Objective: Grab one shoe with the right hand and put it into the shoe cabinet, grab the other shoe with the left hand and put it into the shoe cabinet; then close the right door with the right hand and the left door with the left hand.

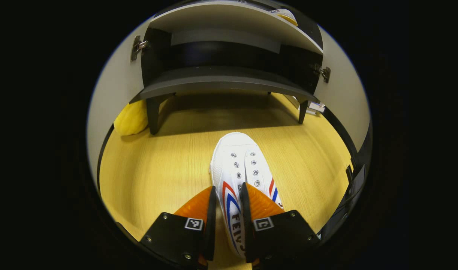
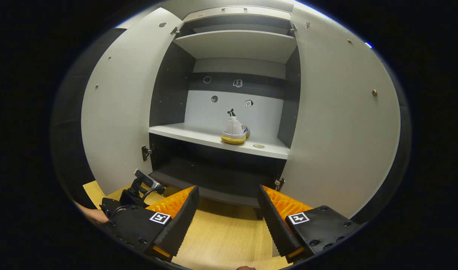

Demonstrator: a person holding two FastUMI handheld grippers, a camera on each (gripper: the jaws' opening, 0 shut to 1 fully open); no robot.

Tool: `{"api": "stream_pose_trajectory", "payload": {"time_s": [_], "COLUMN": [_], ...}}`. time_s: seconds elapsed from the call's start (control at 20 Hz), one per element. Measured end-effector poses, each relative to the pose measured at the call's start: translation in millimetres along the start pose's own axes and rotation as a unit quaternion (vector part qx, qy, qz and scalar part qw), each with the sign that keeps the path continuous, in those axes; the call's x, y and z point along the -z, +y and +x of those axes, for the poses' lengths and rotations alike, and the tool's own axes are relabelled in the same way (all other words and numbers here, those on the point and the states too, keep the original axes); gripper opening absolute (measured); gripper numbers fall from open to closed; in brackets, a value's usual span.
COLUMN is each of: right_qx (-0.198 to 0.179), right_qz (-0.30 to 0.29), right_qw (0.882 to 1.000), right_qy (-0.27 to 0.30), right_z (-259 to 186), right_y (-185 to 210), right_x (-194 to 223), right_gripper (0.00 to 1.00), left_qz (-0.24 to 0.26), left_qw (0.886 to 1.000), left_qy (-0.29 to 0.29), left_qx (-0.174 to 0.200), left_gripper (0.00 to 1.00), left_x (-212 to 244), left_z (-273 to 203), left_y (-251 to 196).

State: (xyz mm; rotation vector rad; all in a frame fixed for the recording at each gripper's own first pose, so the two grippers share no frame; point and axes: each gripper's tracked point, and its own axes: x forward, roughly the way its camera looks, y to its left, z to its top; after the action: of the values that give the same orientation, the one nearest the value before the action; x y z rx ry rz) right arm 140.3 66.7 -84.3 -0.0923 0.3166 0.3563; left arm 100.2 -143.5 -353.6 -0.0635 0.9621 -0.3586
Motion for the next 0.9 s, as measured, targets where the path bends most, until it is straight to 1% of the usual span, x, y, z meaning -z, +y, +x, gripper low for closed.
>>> {"api": "stream_pose_trajectory", "payload": {"time_s": [0.05, 0.1, 0.15, 0.2, 0.25, 0.55, 0.9], "right_qx": [-0.001, -0.001, -0.001, -0.002, -0.001, 0.000, -0.004], "right_qz": [0.000, 0.000, 0.000, -0.001, -0.002, -0.001, -0.002], "right_qw": [1.000, 1.000, 1.000, 1.000, 1.000, 1.000, 1.000], "right_qy": [0.000, -0.002, -0.003, -0.004, -0.005, -0.008, -0.019], "right_z": [-2, -3, -3, -4, -6, -7, -14], "right_y": [1, 1, 1, 2, 1, 1, 7], "right_x": [0, -1, -2, -3, -3, -5, -11], "right_gripper": [0.98, 0.98, 0.98, 0.98, 0.98, 0.98, 0.98], "left_qz": [-0.007, -0.011, -0.011, -0.018, -0.019, 0.013, 0.002], "left_qw": [1.000, 1.000, 1.000, 1.000, 1.000, 0.999, 0.996], "left_qy": [-0.002, -0.002, -0.015, -0.018, -0.021, -0.051, -0.087], "left_qx": [-0.002, 0.000, -0.008, -0.013, -0.014, -0.013, -0.020], "left_gripper": [0.31, 0.25, 0.18, 0.20, 0.00, 0.00, 0.00], "left_x": [-1, -1, -5, -5, -6, -25, -34], "left_z": [0, -1, -6, -1, 2, -12, -21], "left_y": [-1, -2, 2, 1, -1, 3, 7]}}
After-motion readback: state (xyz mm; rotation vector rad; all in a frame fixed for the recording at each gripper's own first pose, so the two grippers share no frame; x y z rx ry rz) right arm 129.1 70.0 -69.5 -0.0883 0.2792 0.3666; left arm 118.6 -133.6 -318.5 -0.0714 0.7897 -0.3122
